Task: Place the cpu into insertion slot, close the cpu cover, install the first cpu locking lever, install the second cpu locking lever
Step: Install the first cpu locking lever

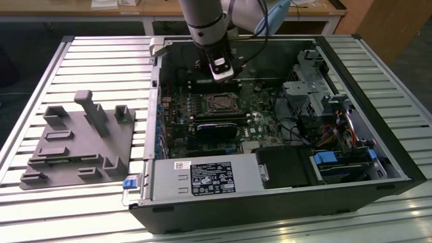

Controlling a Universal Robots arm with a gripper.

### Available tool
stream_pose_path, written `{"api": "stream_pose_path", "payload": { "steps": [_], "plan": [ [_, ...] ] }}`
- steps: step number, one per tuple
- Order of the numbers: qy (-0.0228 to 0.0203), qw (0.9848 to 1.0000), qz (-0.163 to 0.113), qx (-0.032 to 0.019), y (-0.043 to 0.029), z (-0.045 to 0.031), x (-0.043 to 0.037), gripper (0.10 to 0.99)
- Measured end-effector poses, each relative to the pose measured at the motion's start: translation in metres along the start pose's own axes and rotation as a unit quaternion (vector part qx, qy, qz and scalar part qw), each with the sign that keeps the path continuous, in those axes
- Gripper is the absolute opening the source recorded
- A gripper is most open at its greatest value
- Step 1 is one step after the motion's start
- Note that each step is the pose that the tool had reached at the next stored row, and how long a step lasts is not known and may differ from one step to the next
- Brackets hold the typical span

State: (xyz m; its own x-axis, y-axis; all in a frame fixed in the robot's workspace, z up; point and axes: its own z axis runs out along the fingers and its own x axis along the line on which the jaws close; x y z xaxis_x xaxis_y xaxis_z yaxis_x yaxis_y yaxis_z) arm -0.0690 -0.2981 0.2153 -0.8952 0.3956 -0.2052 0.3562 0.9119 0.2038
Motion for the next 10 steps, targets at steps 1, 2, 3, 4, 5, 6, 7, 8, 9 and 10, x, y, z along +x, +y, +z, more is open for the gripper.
{"api": "stream_pose_path", "payload": {
  "steps": [1, 2, 3, 4, 5, 6, 7, 8, 9, 10],
  "plan": [
    [0.0038, 1.0, 0.0, 0.0049, 0.0001, 0.0001, -0.0004, 0.106],
    [0.0075, 0.9999, 0.0, 0.0099, 0.0002, 0.0003, -0.0007, 0.106],
    [0.0107, 0.9998, -0.001, 0.015, 0.0004, 0.0005, -0.0011, 0.106],
    [0.0136, 0.9997, -0.001, 0.0204, 0.0006, 0.0007, -0.0014, 0.106],
    [0.0156, 0.9995, -0.002, 0.026, 0.0007, 0.0008, -0.0018, 0.106],
    [0.0171, 0.9993, -0.003, 0.0325, 0.0008, 0.0008, -0.0021, 0.106],
    [0.0181, 0.9991, -0.004, 0.0386, 0.0009, 0.0009, -0.0024, 0.106],
    [0.0189, 0.9988, -0.005, 0.0447, 0.001, 0.001, -0.0027, 0.106],
    [0.0194, 0.9985, -0.006, 0.0507, 0.0011, 0.0011, -0.0031, 0.106],
    [0.0198, 0.9982, -0.007, 0.0564, 0.001, 0.0012, -0.0035, 0.106]
  ]
}}
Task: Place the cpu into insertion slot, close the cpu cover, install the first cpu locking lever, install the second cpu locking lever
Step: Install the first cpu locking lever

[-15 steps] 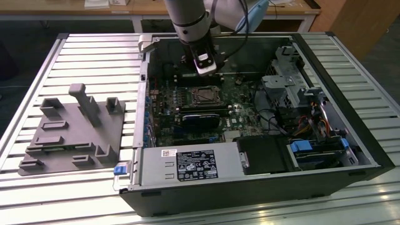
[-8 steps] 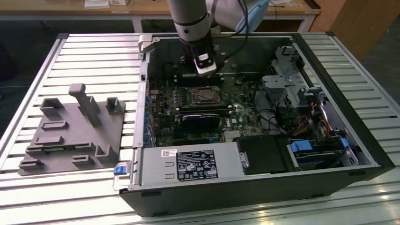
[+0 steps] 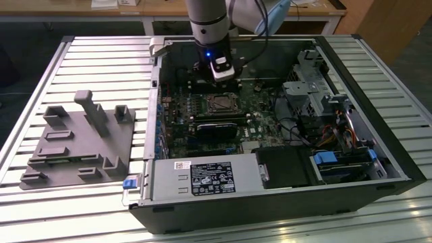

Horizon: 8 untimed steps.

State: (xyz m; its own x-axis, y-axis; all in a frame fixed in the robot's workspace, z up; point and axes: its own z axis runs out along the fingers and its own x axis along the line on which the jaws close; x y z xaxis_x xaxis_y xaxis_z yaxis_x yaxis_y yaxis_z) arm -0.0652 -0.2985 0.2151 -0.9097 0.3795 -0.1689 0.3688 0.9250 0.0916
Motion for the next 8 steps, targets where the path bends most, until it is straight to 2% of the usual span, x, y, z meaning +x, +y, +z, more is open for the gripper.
{"api": "stream_pose_path", "payload": {
  "steps": [3, 8],
  "plan": [
    [0.0002, 0.9999, -0.002, 0.0132, -0.0014, 0.0001, -0.0011, 0.106],
    [-0.001, 0.9997, -0.004, 0.0244, -0.0063, 0.0001, -0.0032, 0.106]
  ]
}}
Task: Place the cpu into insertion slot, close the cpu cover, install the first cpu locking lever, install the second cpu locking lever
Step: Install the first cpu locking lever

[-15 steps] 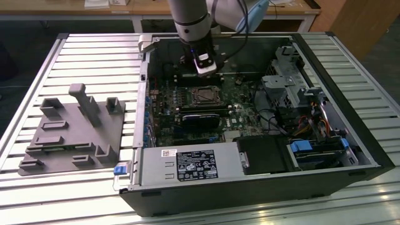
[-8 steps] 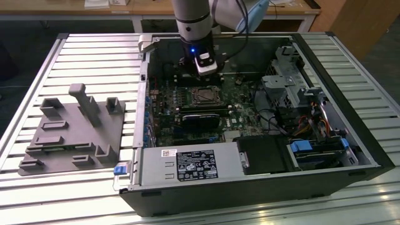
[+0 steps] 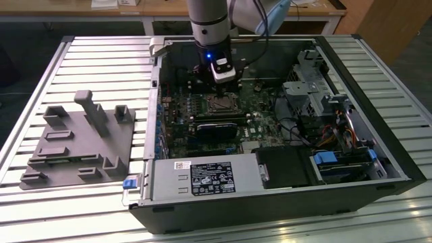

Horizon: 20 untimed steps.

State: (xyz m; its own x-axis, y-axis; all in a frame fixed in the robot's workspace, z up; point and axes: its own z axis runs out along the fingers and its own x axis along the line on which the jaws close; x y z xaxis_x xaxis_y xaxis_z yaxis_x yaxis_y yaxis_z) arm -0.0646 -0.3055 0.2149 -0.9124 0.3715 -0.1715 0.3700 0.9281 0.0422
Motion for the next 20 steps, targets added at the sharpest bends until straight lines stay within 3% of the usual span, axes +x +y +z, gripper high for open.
{"api": "stream_pose_path", "payload": {
  "steps": [9, 16, 20],
  "plan": [
    [-0.0044, 0.9999, -0.002, 0.0118, -0.0063, 0.0006, -0.0024, 0.106],
    [-0.0045, 0.9999, -0.004, 0.0117, -0.0063, -0.0001, -0.0026, 0.106],
    [-0.0044, 0.9999, -0.005, 0.0114, -0.006, -0.0064, -0.0037, 0.106]
  ]
}}
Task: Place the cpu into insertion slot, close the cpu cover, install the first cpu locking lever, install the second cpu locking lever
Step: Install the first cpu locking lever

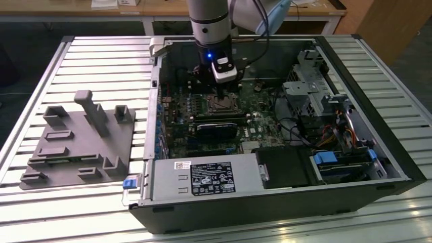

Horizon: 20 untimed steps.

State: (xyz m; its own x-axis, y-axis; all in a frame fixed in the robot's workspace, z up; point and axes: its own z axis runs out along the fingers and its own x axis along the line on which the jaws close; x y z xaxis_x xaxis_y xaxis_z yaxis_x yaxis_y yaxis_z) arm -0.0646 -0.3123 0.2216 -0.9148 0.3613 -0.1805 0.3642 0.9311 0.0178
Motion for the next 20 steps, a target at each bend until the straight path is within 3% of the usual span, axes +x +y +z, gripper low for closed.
{"api": "stream_pose_path", "payload": {
  "steps": [8, 20],
  "plan": [
    [0.0, 1.0, 0.0, -0.0001, 0.0003, -0.0141, -0.0026, 0.106],
    [0.0023, 1.0, -0.001, 0.0008, 0.0001, -0.0127, -0.0048, 0.106]
  ]
}}
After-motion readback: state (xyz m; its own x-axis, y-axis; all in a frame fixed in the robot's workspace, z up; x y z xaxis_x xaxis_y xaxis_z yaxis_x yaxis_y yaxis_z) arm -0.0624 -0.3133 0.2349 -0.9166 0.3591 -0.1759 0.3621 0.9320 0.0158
